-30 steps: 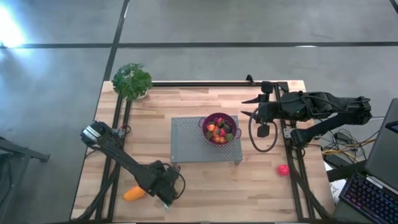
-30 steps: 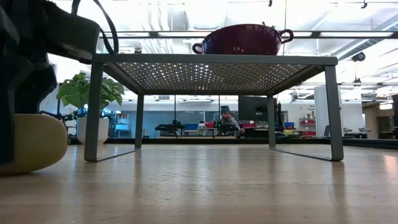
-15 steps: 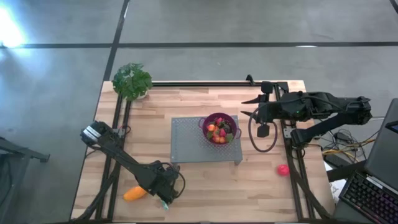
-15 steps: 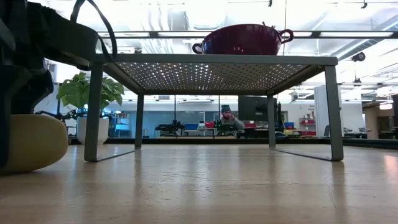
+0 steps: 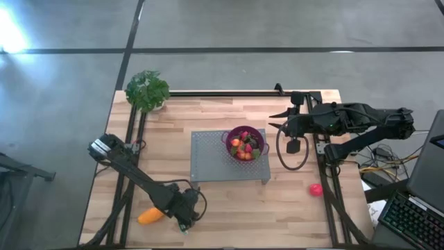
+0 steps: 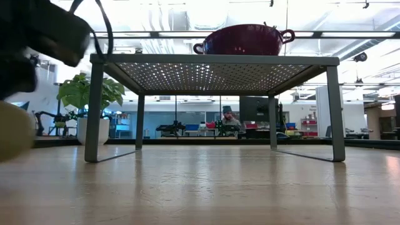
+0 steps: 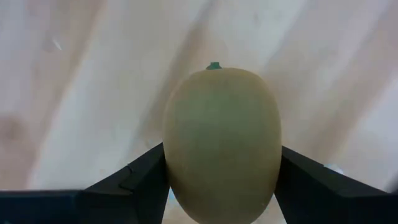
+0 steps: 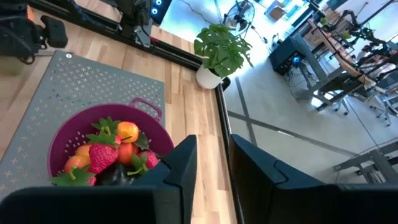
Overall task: Pick & Place Fruit
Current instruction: Put the kiwi in the purple strainer bowl on the shelf
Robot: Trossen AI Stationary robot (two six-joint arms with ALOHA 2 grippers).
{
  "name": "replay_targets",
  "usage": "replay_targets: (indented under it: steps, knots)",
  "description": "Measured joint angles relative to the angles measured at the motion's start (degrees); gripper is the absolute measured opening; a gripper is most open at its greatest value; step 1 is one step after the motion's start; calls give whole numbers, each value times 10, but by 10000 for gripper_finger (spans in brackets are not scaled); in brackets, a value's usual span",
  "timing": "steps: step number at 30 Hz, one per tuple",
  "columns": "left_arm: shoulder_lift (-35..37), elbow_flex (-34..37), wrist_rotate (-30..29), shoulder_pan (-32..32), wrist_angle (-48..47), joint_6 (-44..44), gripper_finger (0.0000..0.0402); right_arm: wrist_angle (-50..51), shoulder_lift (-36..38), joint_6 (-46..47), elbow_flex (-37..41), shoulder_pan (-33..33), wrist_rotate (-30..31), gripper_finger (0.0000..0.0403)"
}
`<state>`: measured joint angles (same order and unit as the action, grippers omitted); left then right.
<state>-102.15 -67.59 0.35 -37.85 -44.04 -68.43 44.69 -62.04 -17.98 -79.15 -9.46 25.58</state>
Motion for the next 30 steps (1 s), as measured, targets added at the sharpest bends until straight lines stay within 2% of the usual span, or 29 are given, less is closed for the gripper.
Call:
replay_targets:
  steps: [3,7,13,17,24,30]
  knots:
    - [17,2,51,0,-2,-16,246,0,0,0,0,0,0,78]
    - [41,2,60,0,-1,-16,246,0,0,0,0,0,0,67]
    - [79,2,22,0,21,20,246,0,0,0,1,0,0,55]
    - [99,2,-4,0,71,62,246,0,0,0,1,0,0,52]
    - [126,1,-50,3,212,209,246,0,0,0,1,0,0,72]
    - [133,1,-149,12,283,334,246,0,0,0,1,0,0,92]
